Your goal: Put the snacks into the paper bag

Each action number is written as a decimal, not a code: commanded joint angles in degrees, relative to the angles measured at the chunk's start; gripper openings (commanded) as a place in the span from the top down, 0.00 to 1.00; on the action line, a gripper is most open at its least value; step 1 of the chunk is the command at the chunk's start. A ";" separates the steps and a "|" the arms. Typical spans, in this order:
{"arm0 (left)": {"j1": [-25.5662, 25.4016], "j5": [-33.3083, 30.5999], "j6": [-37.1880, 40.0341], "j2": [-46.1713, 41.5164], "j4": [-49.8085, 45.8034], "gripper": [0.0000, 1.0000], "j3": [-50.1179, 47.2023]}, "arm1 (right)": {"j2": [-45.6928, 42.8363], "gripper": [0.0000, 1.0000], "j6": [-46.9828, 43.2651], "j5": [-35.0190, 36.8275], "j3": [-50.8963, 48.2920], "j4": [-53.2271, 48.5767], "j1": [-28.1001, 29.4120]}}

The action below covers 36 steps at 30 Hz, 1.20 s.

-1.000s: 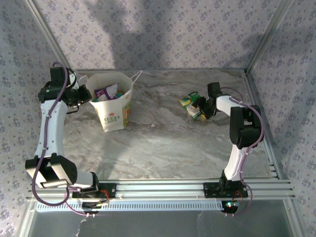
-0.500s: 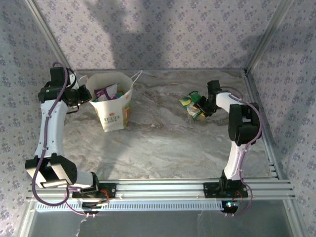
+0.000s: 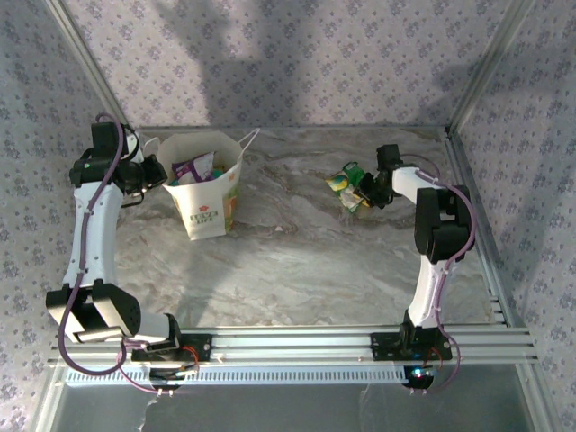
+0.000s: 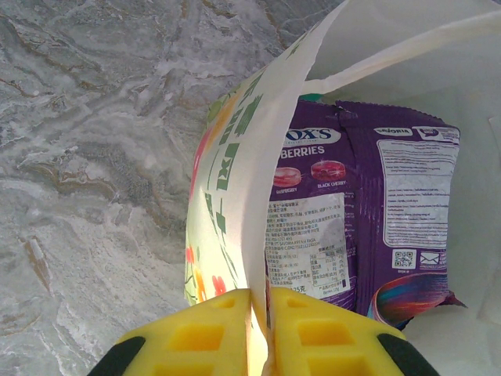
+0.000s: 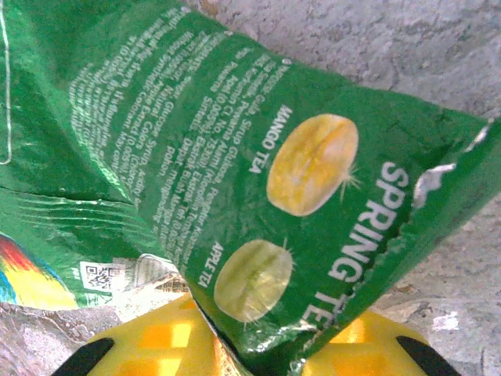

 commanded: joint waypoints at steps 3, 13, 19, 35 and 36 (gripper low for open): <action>0.24 -0.74 1.28 -0.78 -2.34 0.84 -0.37 | 0.85 0.81 -2.98 3.31 -1.97 -6.63 1.40; 0.29 -0.44 1.19 -1.38 -2.26 0.84 -0.61 | -2.35 0.92 -3.93 4.94 -5.57 -7.83 2.34; 0.21 -0.36 1.10 -2.10 -1.99 0.84 -1.25 | -4.70 1.00 -3.93 5.45 -7.06 -8.48 2.69; 0.21 0.19 0.92 -3.41 -1.91 0.84 -1.60 | -14.31 1.00 -8.37 9.20 -8.70 -10.59 5.90; 0.27 0.20 0.92 -3.50 -1.95 0.84 -1.60 | -14.95 1.00 -8.54 9.41 -8.70 -10.59 6.14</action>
